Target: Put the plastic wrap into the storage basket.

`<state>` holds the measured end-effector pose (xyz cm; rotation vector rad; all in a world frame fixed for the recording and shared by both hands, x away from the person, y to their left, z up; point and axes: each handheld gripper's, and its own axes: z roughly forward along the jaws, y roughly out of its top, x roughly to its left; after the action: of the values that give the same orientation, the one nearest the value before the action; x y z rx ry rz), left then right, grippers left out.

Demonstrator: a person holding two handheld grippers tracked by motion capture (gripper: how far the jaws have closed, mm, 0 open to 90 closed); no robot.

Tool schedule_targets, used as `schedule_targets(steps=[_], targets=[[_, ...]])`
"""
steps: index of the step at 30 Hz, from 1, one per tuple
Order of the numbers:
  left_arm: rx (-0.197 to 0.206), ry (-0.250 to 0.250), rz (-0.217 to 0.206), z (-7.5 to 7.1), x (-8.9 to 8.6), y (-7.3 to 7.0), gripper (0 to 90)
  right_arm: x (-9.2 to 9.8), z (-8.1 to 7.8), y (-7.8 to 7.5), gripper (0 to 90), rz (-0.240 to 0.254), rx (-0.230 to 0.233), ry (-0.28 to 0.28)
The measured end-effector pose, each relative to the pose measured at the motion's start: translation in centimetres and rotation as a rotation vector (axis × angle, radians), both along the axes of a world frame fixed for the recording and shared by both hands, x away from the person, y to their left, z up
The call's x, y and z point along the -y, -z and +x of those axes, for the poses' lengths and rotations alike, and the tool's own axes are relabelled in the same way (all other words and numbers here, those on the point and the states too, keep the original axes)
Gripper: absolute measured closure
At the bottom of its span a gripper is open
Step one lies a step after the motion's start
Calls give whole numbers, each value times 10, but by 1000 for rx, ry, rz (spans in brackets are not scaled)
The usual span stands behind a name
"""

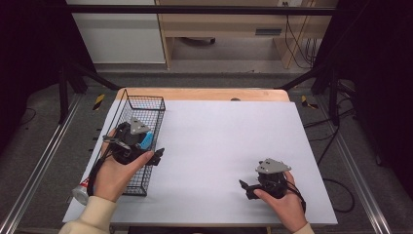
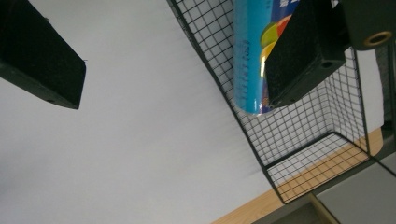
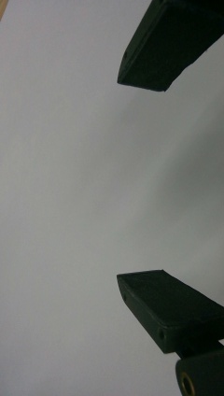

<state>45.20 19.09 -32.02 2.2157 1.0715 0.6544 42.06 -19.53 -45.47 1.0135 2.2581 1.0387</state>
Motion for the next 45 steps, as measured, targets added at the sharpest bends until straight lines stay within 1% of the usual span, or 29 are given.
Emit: schedule_targets(steps=[1,5,8,10,12,13,14,17,18,19,24,25,26,29,37,38,39,43,44,45], targets=[[0,0,0,0,0,0,53,0,0,0,57,0,0,0],[11,40,-4,-3,11,1,53,1,0,-1,57,3,3,8],[21,46,-6,-3,15,0,54,2,0,-1,57,3,5,11],[30,58,-7,-4,21,0,54,4,0,-1,57,2,8,17],[35,60,-8,-5,23,1,54,4,0,-1,57,3,8,22],[47,64,0,-5,24,1,55,4,0,-1,57,4,8,22],[71,49,14,-6,28,2,60,5,0,-2,57,8,9,22],[82,47,7,-7,31,3,73,7,0,-2,57,9,16,25],[84,61,5,-8,34,4,72,7,0,-2,57,10,18,27],[84,61,5,-8,34,4,72,8,0,-2,57,14,17,30],[88,101,-16,-11,45,8,68,10,0,-3,57,14,17,37],[88,101,-16,-11,45,8,68,10,0,-3,57,14,17,37],[91,114,-20,-12,49,10,68,10,0,-2,57,12,17,36],[87,129,-26,-14,56,14,67,10,0,-2,57,11,18,38],[99,156,-31,-14,68,22,67,12,0,-2,57,10,17,42],[101,161,-36,-13,71,25,67,12,0,-3,57,8,16,44],[108,168,-29,-12,73,26,67,12,0,-3,57,10,16,46],[105,177,-35,-10,77,30,67,14,0,-3,57,11,21,50],[105,178,-37,-10,79,32,67,15,0,-2,57,4,15,54],[97,177,-43,-9,80,33,67,15,0,-2,57,6,15,53]])
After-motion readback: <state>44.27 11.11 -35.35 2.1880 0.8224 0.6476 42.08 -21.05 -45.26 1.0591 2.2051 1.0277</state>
